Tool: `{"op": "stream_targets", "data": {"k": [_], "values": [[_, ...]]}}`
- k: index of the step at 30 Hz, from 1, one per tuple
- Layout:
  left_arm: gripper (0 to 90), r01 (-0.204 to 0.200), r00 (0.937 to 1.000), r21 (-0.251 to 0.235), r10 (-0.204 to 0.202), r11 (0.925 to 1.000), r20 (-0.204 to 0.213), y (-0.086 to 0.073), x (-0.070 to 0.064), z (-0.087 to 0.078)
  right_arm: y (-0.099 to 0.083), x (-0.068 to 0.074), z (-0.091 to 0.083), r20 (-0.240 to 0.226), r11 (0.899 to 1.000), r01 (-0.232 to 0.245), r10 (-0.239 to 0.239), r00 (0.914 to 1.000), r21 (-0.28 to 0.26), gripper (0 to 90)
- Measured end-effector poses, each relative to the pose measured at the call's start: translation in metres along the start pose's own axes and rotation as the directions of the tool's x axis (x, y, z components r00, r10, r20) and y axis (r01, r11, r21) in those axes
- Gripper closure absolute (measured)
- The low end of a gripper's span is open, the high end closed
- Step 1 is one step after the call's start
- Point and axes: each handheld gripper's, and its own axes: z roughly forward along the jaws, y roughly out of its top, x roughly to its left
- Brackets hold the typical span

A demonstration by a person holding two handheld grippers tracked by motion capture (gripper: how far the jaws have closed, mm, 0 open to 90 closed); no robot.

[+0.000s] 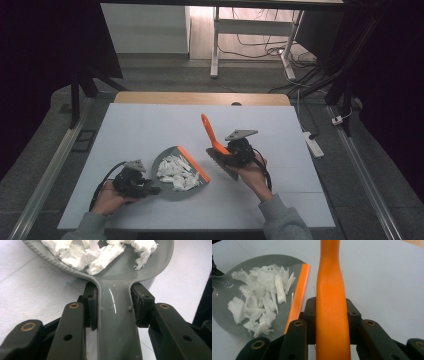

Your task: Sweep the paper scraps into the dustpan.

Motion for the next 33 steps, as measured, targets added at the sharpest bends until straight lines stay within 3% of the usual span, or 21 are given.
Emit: {"op": "stream_targets", "data": {"k": [10,19,23,33], "values": [[61.6,0.013,0.9999,-0.043,-0.013,0.999,0.0,-0.002,0.0,-0.005,-0.012,-0.005,-0.012,0.01,1.0,-0.005,0.005,0.9999,0.004,70.5],[61.5,0.059,0.9981,-0.078,-0.06,0.9952,-0.014,-0.002,-0.006,-0.01,-0.018,-0.009,-0.026,0.01,1.0,-0.008,0.009,0.9999,-0.009,70.5],[61.6,0.097,0.9951,-0.112,-0.098,0.9889,-0.004,-0.005,-0.006,-0.013,-0.02,-0.01,-0.031,0.007,1.0,-0.01,0.01,0.9999,-0.008,70.5],[61.5,0.153,0.985,-0.189,-0.165,0.9701,-0.05,-0.011,-0.01,-0.021,-0.027,-0.01,-0.043,0.003,1.0,-0.01,0.01,0.9999,0.0,70.4]]}}
